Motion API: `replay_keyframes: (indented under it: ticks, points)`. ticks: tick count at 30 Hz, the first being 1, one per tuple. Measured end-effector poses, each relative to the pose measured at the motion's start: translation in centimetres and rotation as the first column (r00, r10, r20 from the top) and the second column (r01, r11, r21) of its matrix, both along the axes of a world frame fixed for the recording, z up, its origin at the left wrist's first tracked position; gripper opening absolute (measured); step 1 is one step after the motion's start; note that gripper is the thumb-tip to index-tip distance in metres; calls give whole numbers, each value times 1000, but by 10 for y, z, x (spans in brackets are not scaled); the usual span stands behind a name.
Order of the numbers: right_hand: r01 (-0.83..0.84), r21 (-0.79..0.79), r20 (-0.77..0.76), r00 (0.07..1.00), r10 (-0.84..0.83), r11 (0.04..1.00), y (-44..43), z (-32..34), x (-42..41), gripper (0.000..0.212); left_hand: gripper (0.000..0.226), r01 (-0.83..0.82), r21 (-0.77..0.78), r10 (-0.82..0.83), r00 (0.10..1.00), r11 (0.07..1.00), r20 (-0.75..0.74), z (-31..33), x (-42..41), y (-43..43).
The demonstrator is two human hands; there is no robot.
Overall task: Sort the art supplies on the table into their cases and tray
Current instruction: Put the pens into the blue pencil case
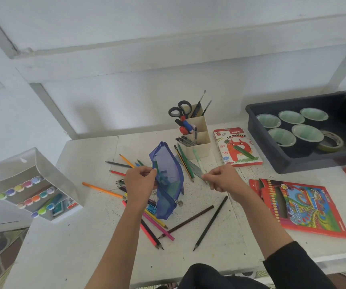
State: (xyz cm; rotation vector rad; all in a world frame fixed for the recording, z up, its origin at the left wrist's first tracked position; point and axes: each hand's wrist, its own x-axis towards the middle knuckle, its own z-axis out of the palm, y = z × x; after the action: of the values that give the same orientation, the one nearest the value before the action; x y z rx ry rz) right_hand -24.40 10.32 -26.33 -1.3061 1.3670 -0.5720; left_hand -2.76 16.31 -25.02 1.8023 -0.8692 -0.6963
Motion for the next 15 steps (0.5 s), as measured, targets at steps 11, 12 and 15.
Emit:
replay_keyframes:
  ticks: [11, 12, 15]
  points:
    - [-315, 22, -19, 949, 316, 949, 10, 36, 42, 36, 9, 44, -14, -43, 999, 999, 22, 6, -14, -2]
    - [-276, -18, -20, 961, 275, 961, 9, 34, 46, 36, 10, 45, -16, -44, 999, 999, 25, 6, -14, -2]
    - [-88, -133, -33, 996, 84, 987, -4, 28, 41, 24, 9, 35, -18, -35, 999, 999, 18, 7, -10, 0]
